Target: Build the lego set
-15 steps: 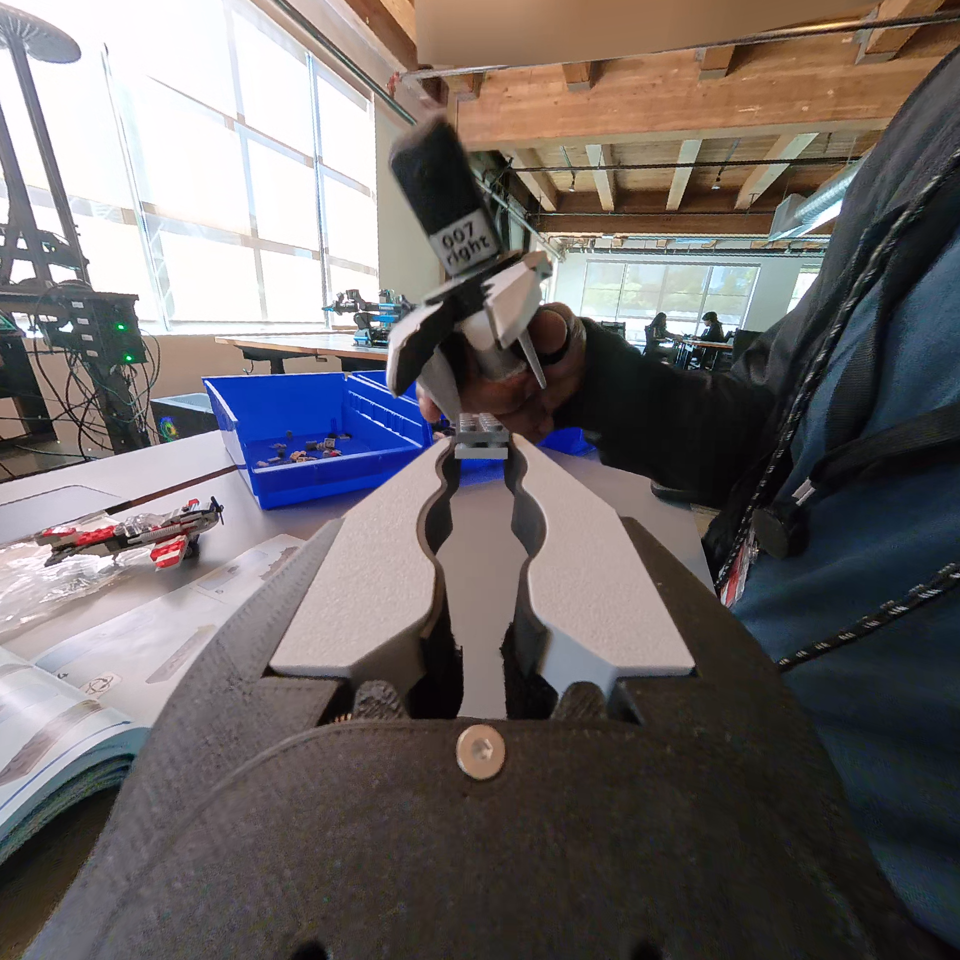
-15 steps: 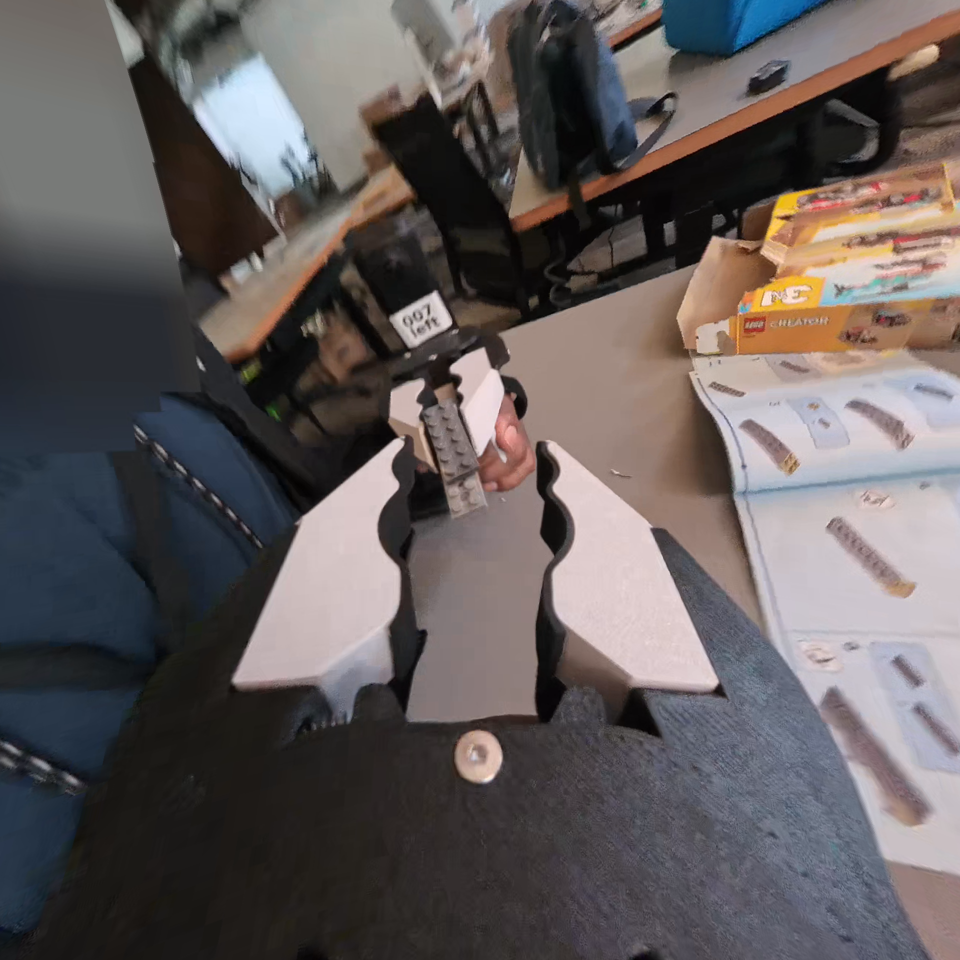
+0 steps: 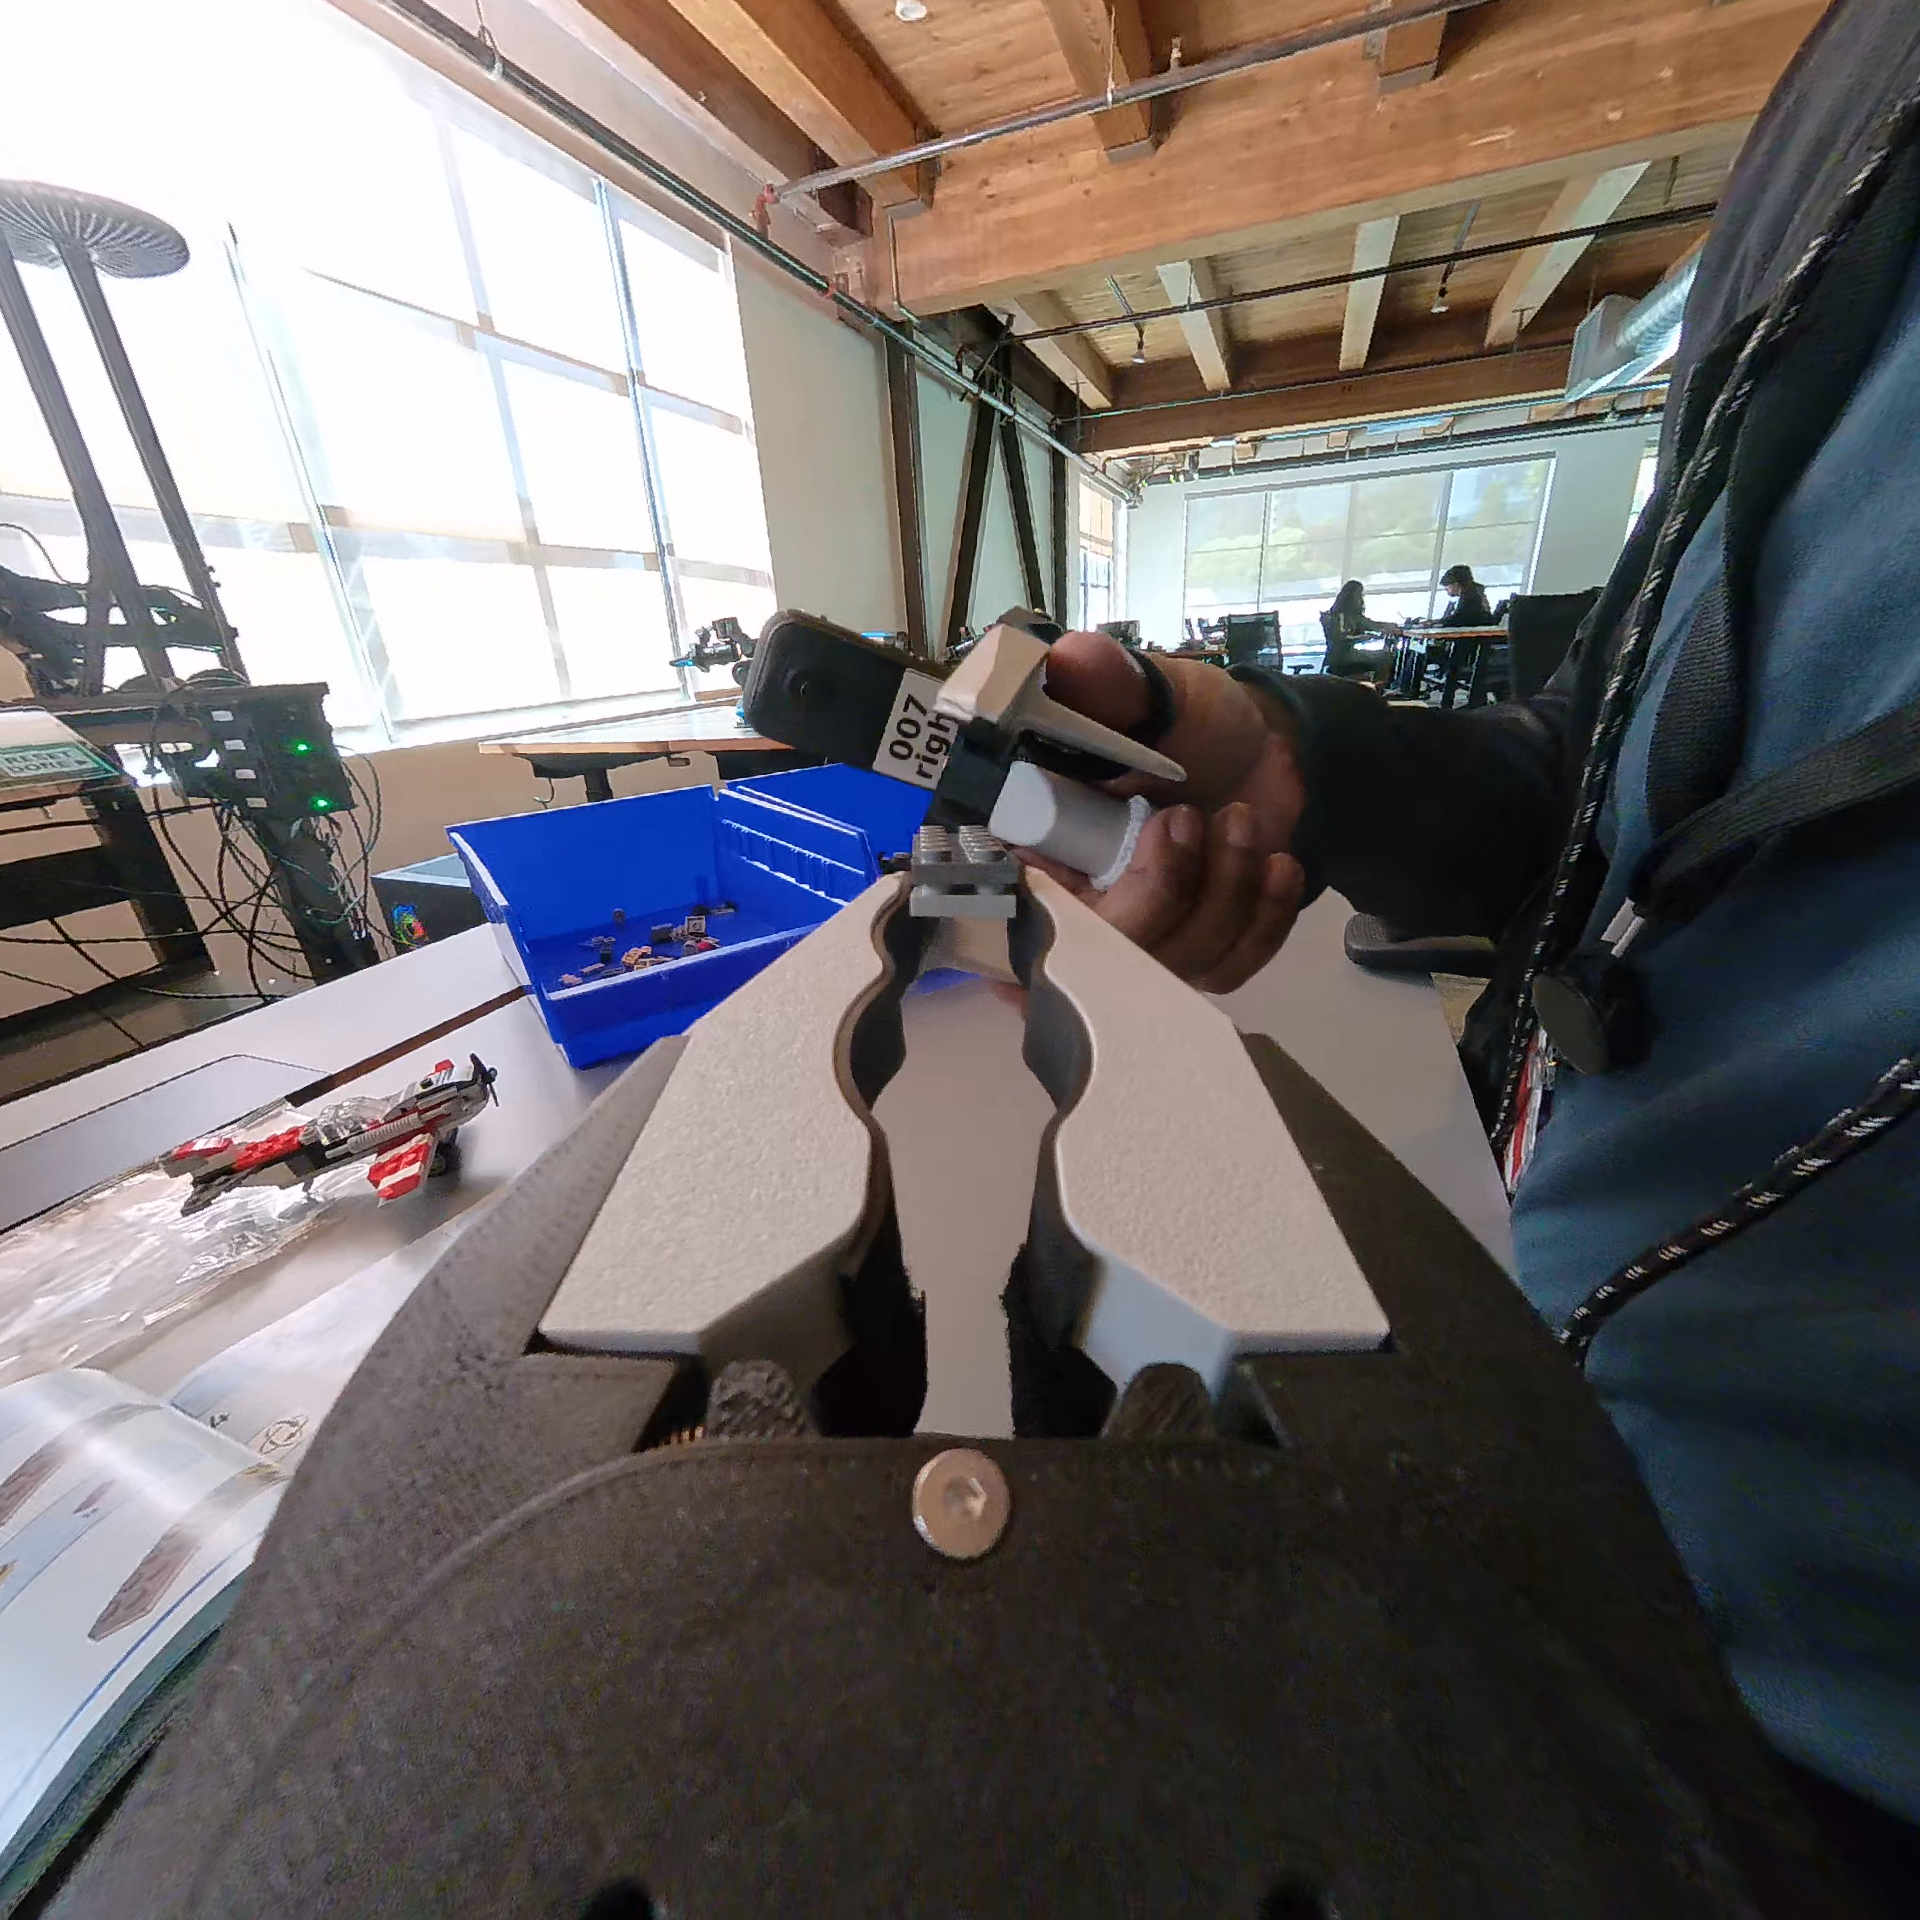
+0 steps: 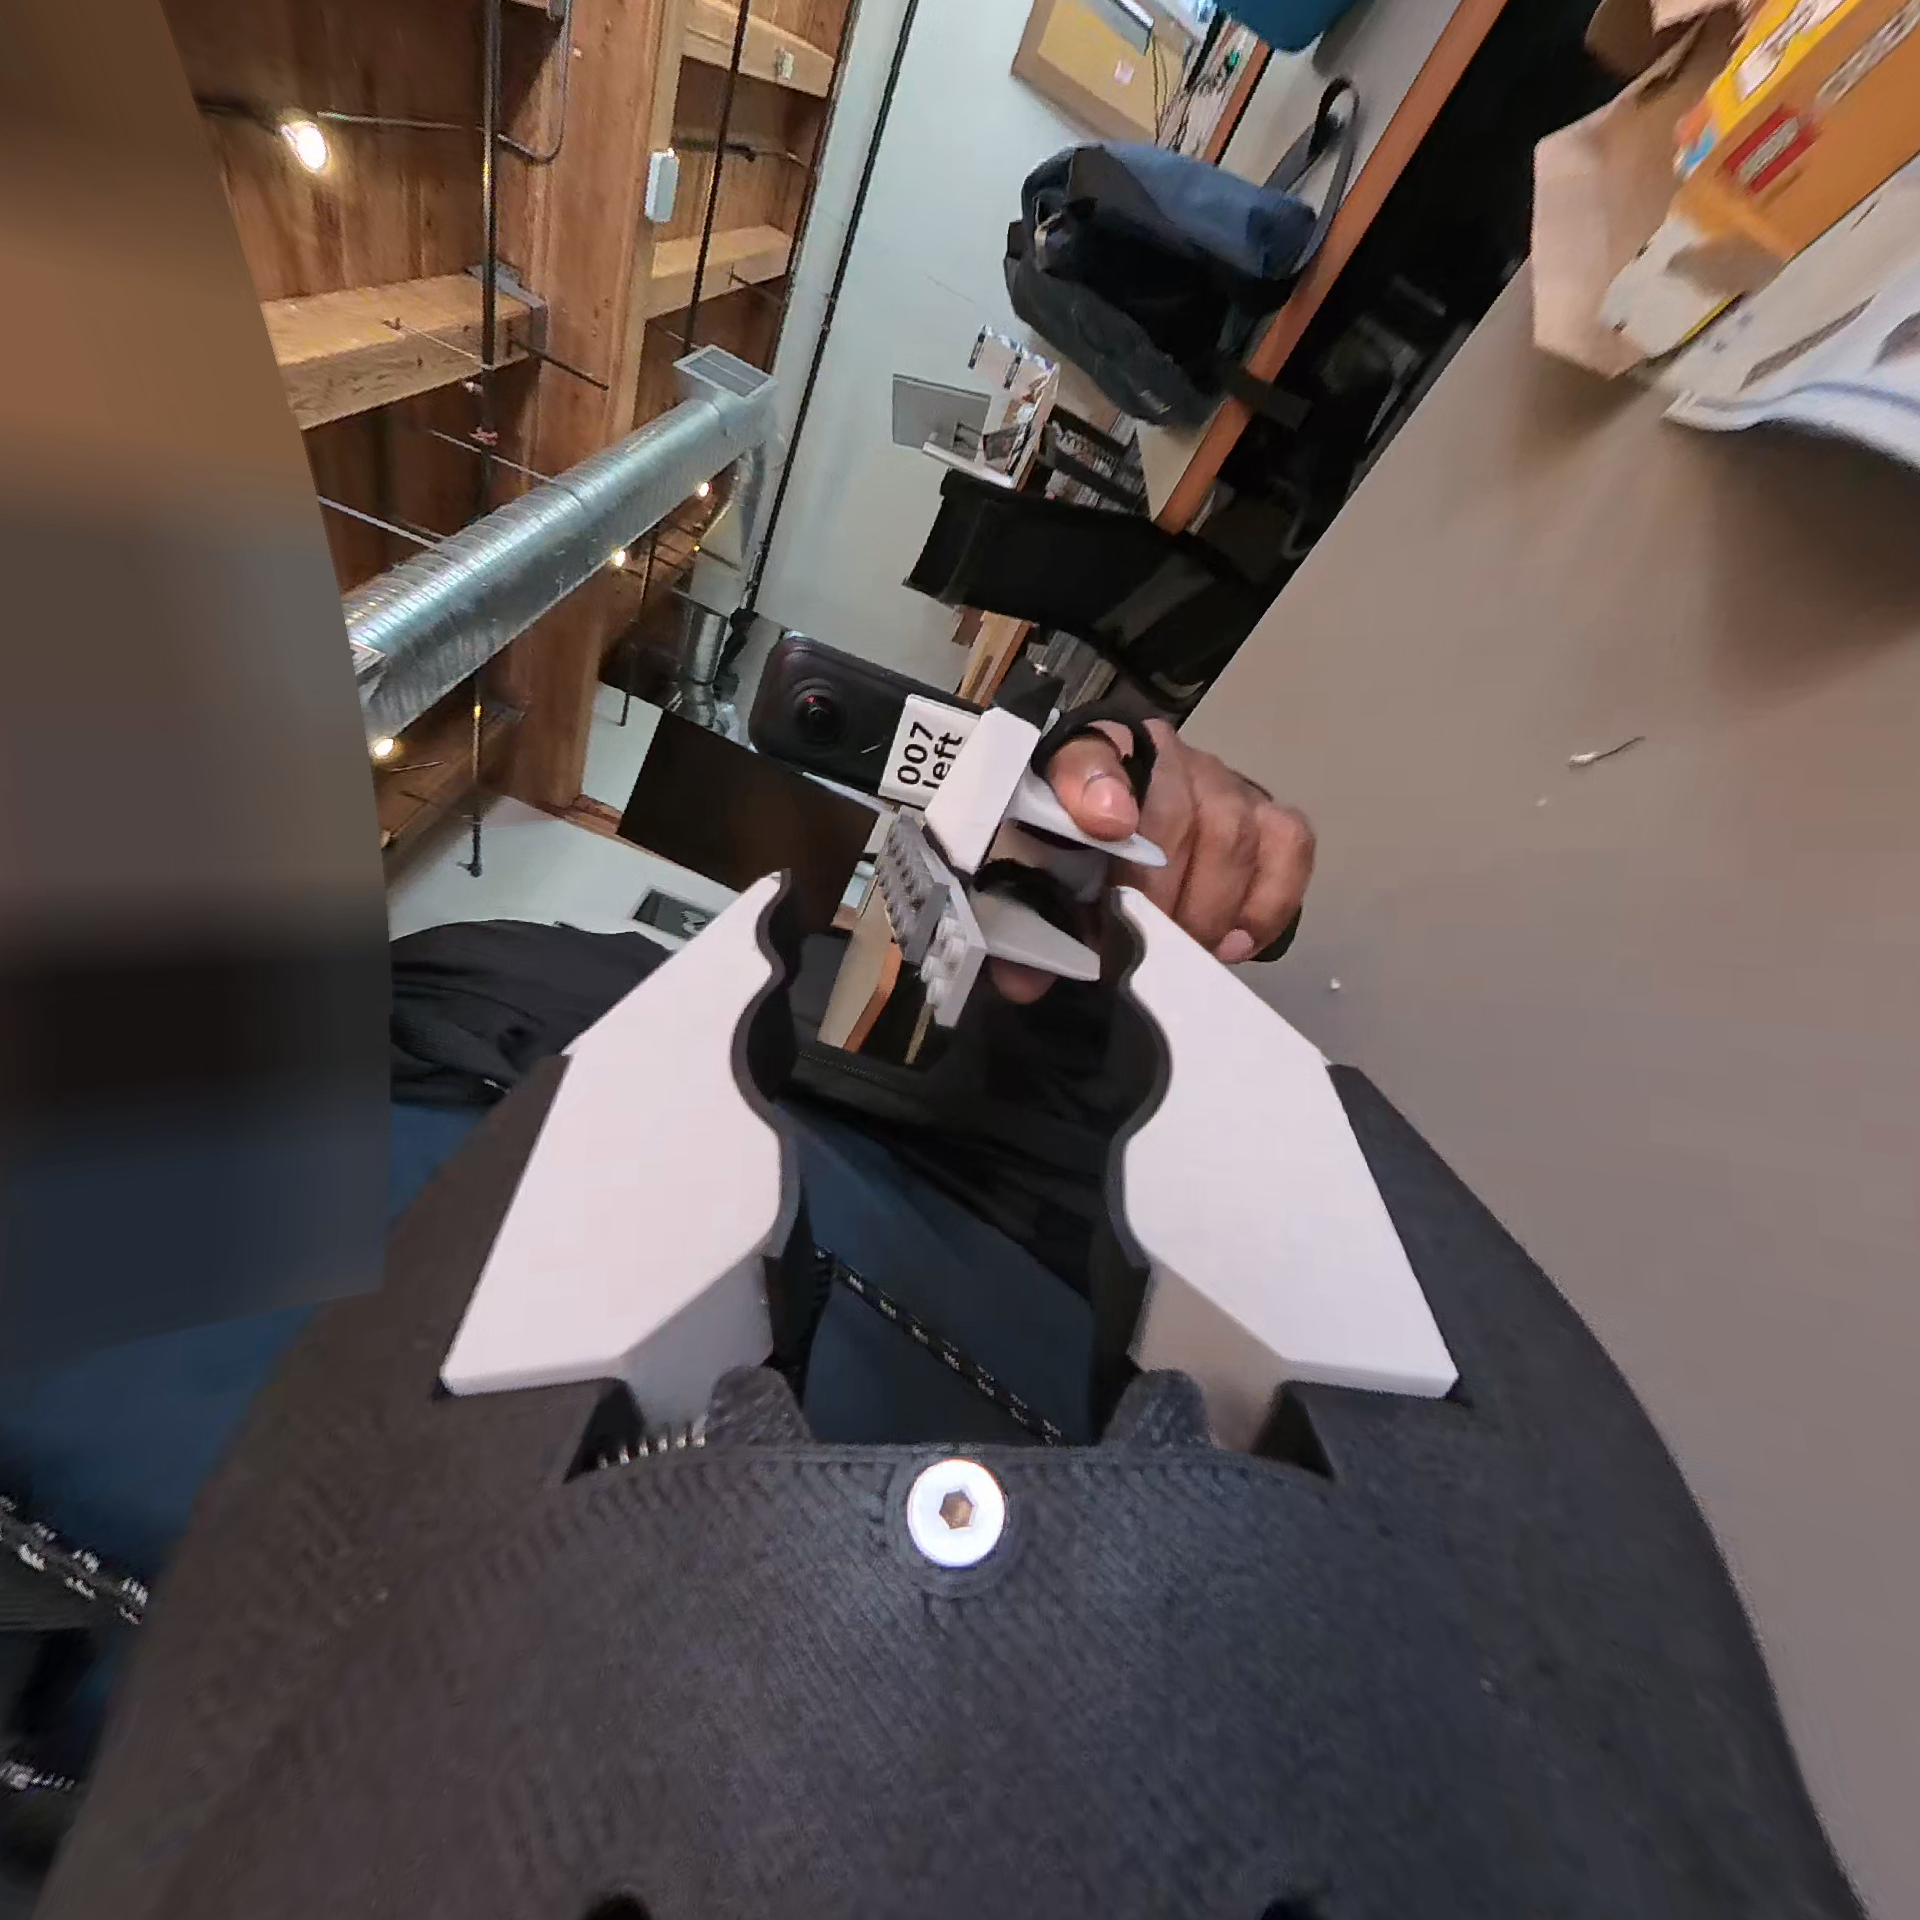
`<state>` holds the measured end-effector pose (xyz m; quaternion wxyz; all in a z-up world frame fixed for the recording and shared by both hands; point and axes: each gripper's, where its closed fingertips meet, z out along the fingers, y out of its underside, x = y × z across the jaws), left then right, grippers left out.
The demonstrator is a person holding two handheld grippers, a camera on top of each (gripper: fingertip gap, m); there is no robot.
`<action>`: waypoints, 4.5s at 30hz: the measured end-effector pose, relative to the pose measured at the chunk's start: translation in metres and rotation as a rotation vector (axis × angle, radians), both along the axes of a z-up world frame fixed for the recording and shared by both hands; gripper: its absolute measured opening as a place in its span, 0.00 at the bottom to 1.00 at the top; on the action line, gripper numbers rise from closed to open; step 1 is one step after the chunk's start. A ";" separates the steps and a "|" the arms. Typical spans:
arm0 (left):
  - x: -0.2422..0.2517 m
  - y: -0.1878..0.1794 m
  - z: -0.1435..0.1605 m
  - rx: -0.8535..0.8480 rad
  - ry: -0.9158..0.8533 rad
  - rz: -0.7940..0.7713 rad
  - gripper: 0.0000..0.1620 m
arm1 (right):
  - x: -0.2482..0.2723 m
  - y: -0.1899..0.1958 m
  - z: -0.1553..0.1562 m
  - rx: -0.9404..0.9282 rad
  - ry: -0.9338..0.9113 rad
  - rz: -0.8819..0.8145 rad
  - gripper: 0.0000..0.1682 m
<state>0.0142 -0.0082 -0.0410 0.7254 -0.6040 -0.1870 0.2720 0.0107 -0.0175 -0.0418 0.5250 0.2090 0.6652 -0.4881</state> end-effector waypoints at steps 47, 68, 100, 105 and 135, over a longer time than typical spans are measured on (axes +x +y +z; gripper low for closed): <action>-0.011 0.007 -0.008 0.287 -0.348 -0.185 0.07 | -0.009 0.013 -0.004 -0.190 0.656 -0.087 0.06; -0.007 0.009 -0.004 0.279 -0.324 -0.203 0.06 | -0.009 0.019 0.003 -0.251 0.703 -0.097 0.06; 0.003 0.017 0.001 0.146 -0.164 -0.171 0.05 | 0.002 0.026 0.015 -0.309 0.716 -0.048 0.06; 0.004 0.019 0.001 0.137 -0.151 -0.168 0.05 | 0.002 0.027 0.015 -0.302 0.737 -0.041 0.06; 0.007 0.021 0.009 0.197 -0.169 -0.220 0.06 | 0.008 0.030 0.016 -0.317 0.843 -0.067 0.06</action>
